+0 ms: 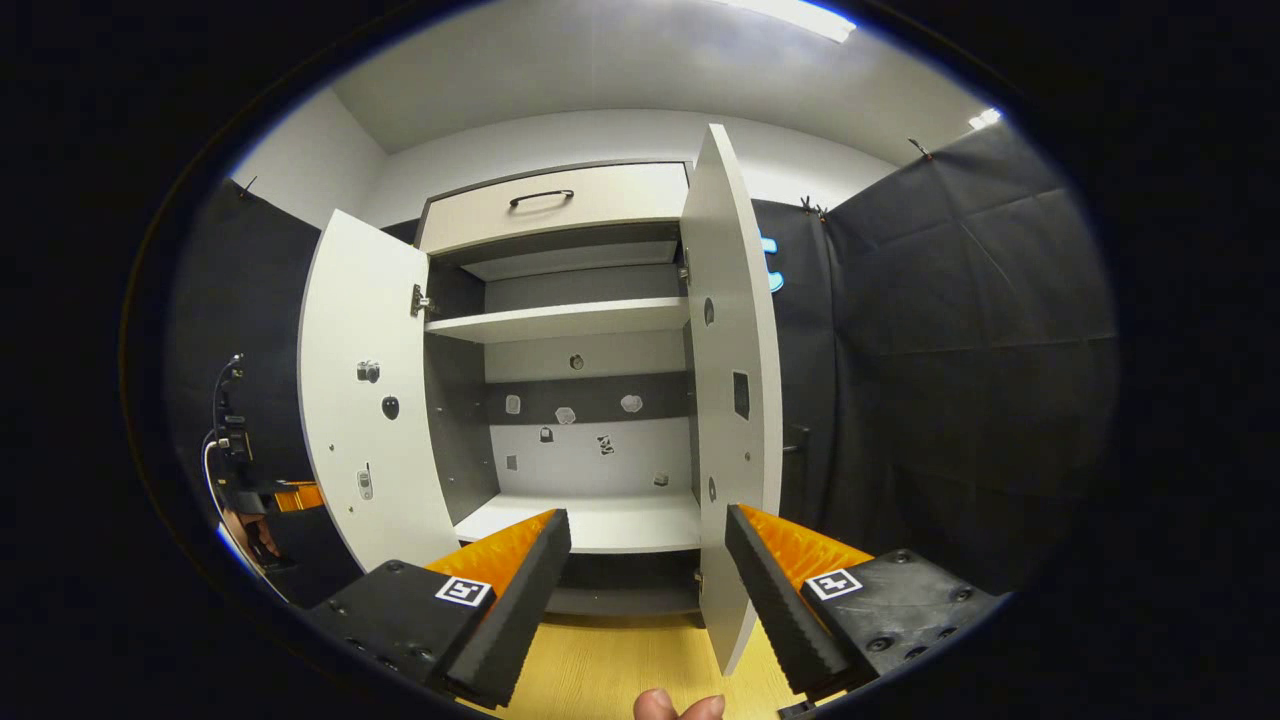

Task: Open the right door of the double-door shoe cabinet with the right hand, and open the left door with the left hand.

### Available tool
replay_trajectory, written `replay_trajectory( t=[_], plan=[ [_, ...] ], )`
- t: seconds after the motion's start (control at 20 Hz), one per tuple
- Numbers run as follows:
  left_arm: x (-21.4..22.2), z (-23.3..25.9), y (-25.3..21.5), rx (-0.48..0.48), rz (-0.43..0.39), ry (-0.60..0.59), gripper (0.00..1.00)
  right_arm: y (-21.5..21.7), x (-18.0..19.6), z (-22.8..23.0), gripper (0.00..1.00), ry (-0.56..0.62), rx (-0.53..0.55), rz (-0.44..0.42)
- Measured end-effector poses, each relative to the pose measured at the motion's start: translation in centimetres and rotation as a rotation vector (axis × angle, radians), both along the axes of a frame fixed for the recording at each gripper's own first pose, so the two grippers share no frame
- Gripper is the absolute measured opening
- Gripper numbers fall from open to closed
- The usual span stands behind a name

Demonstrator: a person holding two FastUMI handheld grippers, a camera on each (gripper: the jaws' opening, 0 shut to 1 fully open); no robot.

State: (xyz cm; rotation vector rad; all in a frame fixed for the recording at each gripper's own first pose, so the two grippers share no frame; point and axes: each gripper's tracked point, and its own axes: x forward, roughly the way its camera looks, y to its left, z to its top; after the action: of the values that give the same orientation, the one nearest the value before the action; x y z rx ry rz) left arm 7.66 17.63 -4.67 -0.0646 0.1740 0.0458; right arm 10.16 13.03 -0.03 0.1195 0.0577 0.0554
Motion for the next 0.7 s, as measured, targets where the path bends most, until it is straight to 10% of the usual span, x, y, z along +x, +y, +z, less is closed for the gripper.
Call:
replay_trajectory(
  t=[0.6,0.7],
  plan=[
    [-7.0,3.6,-4.1,0.038,0.025,-0.079,0.4,-1.2,-1.0,0.5,0.98,-0.031,-0.021,0.001],
    [-7.9,4.1,-5.2,0.056,0.015,-0.091,0.69,-1.2,-1.0,0.8,0.98,-0.047,-0.048,0.005]
  ],
)
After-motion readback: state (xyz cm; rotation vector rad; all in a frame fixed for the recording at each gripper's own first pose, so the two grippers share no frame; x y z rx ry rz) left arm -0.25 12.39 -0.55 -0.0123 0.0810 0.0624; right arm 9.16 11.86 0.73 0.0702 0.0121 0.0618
